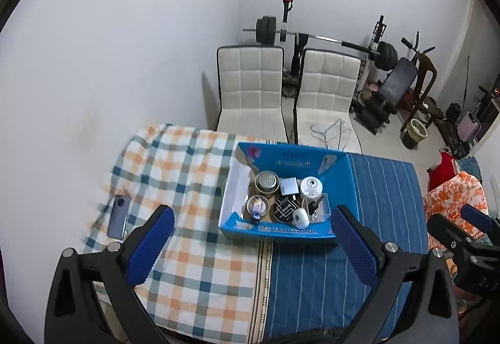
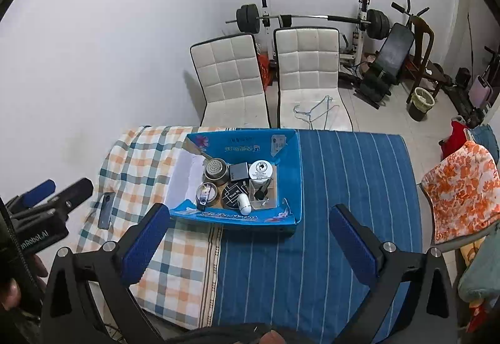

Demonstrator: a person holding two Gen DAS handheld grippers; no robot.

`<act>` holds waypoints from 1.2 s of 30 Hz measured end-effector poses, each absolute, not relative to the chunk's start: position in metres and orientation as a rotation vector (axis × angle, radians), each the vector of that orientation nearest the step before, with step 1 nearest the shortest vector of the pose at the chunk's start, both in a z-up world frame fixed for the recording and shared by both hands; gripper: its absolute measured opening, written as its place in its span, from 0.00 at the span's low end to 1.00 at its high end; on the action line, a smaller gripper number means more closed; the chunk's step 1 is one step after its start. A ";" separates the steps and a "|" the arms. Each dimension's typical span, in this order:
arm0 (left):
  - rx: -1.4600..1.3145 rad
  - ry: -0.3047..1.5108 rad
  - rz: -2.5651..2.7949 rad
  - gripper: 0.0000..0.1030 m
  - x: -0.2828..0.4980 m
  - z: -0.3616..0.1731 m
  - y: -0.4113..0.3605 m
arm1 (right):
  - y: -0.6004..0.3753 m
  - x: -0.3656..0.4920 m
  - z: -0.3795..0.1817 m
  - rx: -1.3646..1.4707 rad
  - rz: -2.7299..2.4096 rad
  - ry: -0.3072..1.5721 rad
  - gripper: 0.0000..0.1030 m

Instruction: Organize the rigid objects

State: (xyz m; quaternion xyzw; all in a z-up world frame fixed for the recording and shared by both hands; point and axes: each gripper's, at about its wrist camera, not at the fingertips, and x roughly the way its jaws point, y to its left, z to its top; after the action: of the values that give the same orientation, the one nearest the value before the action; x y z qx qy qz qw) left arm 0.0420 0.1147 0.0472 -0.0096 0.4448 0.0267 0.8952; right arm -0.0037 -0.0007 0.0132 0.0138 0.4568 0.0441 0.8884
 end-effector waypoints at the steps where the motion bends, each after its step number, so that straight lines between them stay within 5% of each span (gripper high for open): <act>1: -0.019 0.916 0.055 1.00 0.041 0.049 0.114 | -0.001 -0.006 0.017 0.026 0.088 0.941 1.00; 36: 0.032 0.823 0.052 1.00 0.073 0.052 0.105 | -0.016 0.024 0.035 -0.023 -0.056 0.783 1.00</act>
State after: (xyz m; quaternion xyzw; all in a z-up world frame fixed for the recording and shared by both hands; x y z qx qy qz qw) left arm 0.0731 0.1055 0.0518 0.0156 0.4001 0.0251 0.9160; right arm 0.0242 -0.0163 0.0346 -0.0114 0.3816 -0.0273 0.9239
